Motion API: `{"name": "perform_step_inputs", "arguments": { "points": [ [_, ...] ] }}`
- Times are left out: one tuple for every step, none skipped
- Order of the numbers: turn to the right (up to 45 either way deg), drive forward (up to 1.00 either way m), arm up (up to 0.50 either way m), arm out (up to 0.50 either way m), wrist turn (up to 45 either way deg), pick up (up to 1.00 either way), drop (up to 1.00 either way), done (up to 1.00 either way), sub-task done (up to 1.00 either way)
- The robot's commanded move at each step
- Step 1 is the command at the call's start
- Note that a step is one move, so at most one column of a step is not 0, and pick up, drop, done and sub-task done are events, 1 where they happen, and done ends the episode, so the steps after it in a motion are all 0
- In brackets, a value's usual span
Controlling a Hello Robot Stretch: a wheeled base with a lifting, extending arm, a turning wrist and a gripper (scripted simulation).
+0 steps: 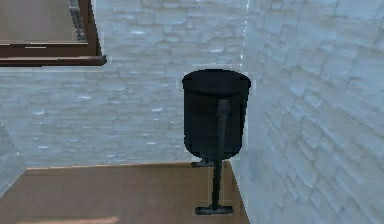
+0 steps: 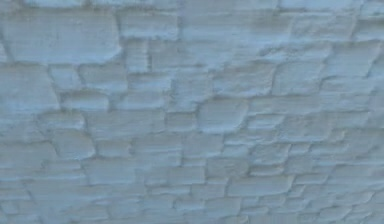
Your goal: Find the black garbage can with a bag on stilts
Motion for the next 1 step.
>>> {"name": "perform_step_inputs", "arguments": {
  "points": [
    [0.0, 0.30, 0.00, 0.00, 0.0, 0.00, 0.00, 0.00, 0.00]
  ]
}}
